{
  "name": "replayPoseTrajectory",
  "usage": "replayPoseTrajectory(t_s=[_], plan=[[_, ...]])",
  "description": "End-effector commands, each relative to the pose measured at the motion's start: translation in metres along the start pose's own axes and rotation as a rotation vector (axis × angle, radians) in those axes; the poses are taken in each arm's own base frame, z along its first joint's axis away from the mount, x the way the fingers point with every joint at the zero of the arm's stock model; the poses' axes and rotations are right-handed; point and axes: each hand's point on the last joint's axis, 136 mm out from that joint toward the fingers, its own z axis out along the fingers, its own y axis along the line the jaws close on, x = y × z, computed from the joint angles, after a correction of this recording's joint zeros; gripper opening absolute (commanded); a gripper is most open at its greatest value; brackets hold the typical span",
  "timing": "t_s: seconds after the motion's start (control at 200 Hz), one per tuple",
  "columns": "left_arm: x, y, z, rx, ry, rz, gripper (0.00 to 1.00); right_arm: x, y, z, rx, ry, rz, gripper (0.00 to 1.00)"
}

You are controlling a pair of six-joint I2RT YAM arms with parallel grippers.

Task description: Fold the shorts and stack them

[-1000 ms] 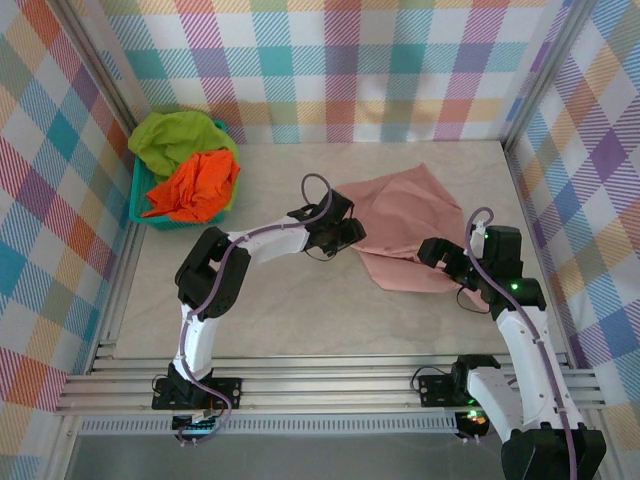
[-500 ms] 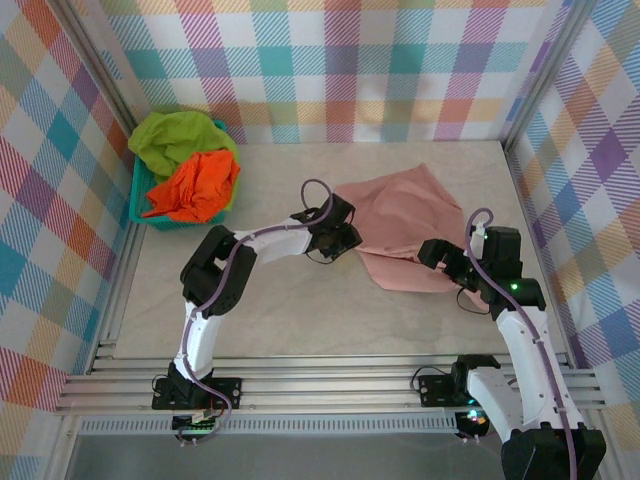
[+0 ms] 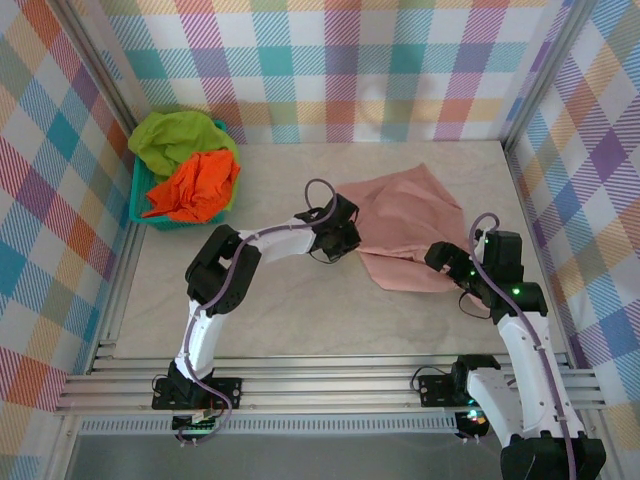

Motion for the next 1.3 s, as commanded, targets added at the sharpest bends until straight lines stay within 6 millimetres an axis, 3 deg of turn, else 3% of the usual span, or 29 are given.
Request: replayPoseTrajectory(t_s=[0.0,0.165,0.285,0.405,0.595,0.735,0.935,1.05,1.175,1.295], plan=[[-0.03,-0.034,-0.053,0.067,-0.107,0.05,0.0,0.005,-0.005,-0.001,0.024,0.025,0.03,0.98],[-0.075,-0.026,-0.138,0.072,-0.278,0.058,0.0,0.007,0.005,0.002,-0.017,0.074,0.025,0.97],[-0.096,0.013,-0.189,0.016,-0.389,0.037,0.0,0.009,0.011,0.006,-0.042,0.118,0.03,0.97],[-0.1,0.058,-0.216,-0.05,-0.454,0.008,0.0,0.012,0.009,0.01,-0.036,0.135,0.056,0.97],[-0.087,0.118,-0.225,-0.132,-0.498,-0.046,0.0,0.018,0.002,0.019,-0.011,0.157,0.163,0.93],[-0.077,0.14,-0.223,-0.173,-0.493,-0.054,0.0,0.037,-0.009,0.026,0.036,0.224,0.322,0.88],[-0.067,0.154,-0.215,-0.188,-0.473,-0.063,0.0,0.078,-0.047,0.014,0.213,0.27,0.485,0.72],[-0.064,0.156,-0.212,-0.182,-0.464,-0.067,0.0,0.102,-0.063,0.021,0.254,0.295,0.549,0.68],[-0.062,0.157,-0.21,-0.181,-0.458,-0.07,0.0,0.116,-0.064,0.036,0.231,0.339,0.624,0.62],[-0.06,0.16,-0.208,-0.184,-0.452,-0.07,0.0,0.117,-0.057,0.048,0.18,0.358,0.659,0.6]])
